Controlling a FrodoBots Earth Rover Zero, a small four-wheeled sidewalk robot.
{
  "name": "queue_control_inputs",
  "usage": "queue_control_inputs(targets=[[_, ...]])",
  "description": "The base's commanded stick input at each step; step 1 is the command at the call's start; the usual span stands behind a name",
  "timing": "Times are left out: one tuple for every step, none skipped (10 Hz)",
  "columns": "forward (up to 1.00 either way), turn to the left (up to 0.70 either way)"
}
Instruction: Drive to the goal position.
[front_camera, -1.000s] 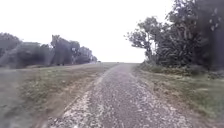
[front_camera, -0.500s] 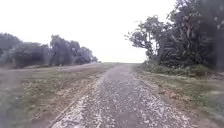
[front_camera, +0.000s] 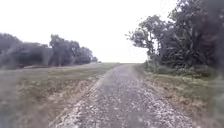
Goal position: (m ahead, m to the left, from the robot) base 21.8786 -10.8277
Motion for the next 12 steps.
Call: queue_control_inputs(targets=[[0.60, 0.00], [0.60, 0.00], [0.60, 0.00], [0.60, 0.00], [0.60, 0.00], [0.60, 0.00], [0.60, 0.00], [0.60, 0.00], [0.60, 0.00], [0.60, 0.00], [0.60, 0.00], [0.60, 0.00]])
